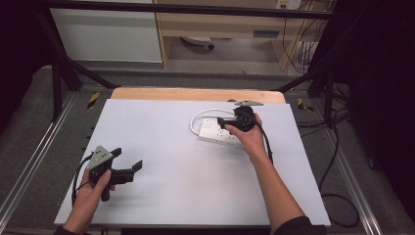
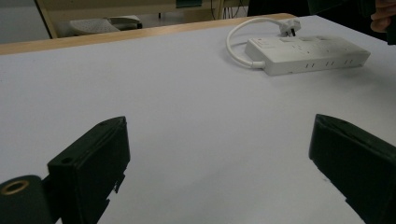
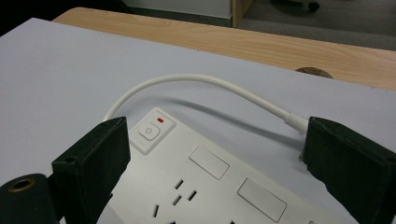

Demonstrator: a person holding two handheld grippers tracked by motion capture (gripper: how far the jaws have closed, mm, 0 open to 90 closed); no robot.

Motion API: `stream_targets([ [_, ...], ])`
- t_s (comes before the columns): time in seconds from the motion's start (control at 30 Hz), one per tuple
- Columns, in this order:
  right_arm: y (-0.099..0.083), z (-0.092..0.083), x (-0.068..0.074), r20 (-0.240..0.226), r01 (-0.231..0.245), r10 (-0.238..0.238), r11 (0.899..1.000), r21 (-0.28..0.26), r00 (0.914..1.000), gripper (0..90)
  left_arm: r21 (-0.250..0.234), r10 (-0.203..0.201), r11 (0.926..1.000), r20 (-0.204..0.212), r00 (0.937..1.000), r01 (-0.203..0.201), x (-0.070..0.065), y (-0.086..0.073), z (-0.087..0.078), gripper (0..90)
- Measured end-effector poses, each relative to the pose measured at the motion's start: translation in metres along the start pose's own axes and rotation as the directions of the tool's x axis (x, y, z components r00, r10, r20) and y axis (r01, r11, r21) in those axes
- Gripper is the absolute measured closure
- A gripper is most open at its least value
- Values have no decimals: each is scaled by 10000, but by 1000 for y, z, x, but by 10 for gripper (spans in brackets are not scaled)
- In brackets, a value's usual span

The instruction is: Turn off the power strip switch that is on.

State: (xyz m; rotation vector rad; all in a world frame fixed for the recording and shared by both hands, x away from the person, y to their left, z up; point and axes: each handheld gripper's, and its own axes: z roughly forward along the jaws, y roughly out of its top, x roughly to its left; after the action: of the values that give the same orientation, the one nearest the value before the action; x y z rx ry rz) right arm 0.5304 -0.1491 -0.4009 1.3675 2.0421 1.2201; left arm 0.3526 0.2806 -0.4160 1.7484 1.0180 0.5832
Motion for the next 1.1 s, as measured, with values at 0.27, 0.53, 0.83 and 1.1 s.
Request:
stream_targets([
  [0.27,1,-7,-1,-138,-129,129,9999,-40,9998,44,-5,-31,10000,-5,10000,31,0,0,0,51],
  [0.53,4,-22,-3,-333,40,-52,9993,-371,9994,45,13,-14,10000,-38,10000,14,0,-1,-1,51],
  [0.83,1,-42,-6,-576,66,-109,9972,-747,9983,63,36,-27,10000,-80,10000,27,0,-2,-2,51],
  [1.1,-4,-59,-11,-610,70,-133,9948,-1018,9980,62,63,-59,10000,-99,9999,59,0,-3,-3,51],
])
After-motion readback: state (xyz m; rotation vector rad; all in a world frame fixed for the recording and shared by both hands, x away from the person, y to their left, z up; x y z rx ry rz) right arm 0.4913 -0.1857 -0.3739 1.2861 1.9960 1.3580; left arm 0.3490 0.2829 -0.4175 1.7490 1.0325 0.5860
